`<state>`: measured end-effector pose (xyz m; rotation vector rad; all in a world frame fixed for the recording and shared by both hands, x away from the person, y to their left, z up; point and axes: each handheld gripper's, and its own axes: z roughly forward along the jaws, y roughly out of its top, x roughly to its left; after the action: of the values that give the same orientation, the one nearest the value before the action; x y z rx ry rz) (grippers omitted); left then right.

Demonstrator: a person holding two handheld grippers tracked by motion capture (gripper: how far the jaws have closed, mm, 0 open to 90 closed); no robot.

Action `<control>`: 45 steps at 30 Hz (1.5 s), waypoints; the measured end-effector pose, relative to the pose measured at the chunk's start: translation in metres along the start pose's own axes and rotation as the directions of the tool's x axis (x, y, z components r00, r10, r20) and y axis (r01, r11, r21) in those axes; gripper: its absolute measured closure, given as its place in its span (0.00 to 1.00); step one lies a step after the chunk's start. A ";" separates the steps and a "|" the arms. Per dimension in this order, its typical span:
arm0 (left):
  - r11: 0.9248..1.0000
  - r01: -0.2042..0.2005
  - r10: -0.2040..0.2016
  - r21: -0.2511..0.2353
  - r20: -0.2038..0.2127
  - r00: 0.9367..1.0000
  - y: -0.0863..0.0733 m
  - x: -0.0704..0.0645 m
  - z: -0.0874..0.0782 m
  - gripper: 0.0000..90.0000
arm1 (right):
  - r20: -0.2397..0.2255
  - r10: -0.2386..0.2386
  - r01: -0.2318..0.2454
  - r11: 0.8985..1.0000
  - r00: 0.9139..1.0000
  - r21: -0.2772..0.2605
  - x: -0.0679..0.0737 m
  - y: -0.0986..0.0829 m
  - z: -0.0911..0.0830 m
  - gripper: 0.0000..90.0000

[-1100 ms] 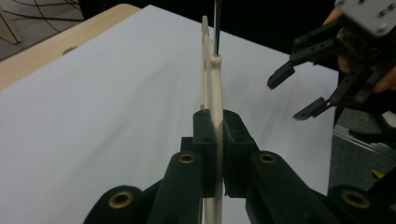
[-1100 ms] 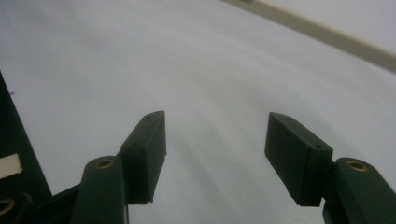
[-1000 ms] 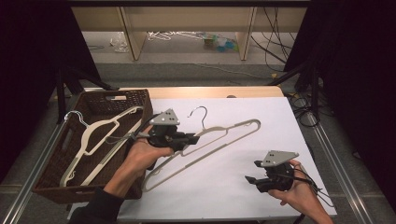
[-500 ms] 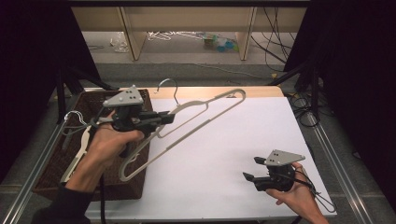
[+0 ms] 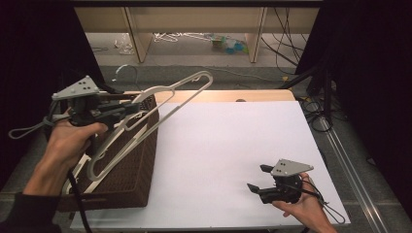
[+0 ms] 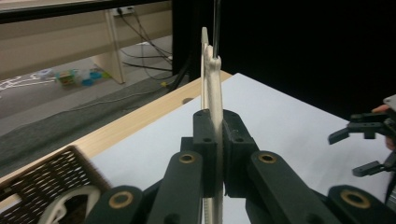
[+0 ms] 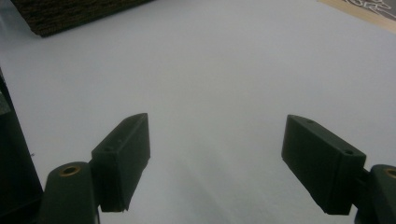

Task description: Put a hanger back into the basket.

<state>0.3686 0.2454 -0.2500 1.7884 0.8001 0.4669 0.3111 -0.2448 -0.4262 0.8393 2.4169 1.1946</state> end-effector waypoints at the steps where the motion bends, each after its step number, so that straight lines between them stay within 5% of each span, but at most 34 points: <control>1: 1.000 -0.025 0.025 -0.010 -0.014 1.000 -0.001 0.006 -0.003 0.95 | -0.002 -0.002 0.002 1.000 1.000 0.010 0.000 0.000 0.001 0.27; 10: 0.999 -0.021 0.026 0.049 -0.104 0.994 -0.023 0.041 -0.030 0.95 | -0.009 -0.011 0.011 1.000 1.000 0.017 0.001 -0.001 0.003 0.28; 21: 0.999 0.000 0.010 0.049 -0.195 0.981 -0.050 0.077 -0.053 0.95 | 0.001 -0.013 0.013 1.000 1.000 0.021 0.001 0.000 0.003 0.29; 34: 0.997 0.042 -0.025 0.072 -0.214 0.976 -0.082 0.100 -0.055 0.95 | -0.002 -0.010 0.010 1.000 1.000 0.028 0.001 -0.001 0.003 0.29; 45: 0.989 0.077 -0.051 0.123 -0.203 0.978 -0.107 0.104 -0.043 0.95 | -0.009 -0.022 0.022 0.999 1.000 0.036 0.001 -0.002 0.005 0.29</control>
<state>0.3816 0.3702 -0.3410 1.8493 1.0464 0.5688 0.3122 -0.2421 -0.4303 0.8178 2.4553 1.1517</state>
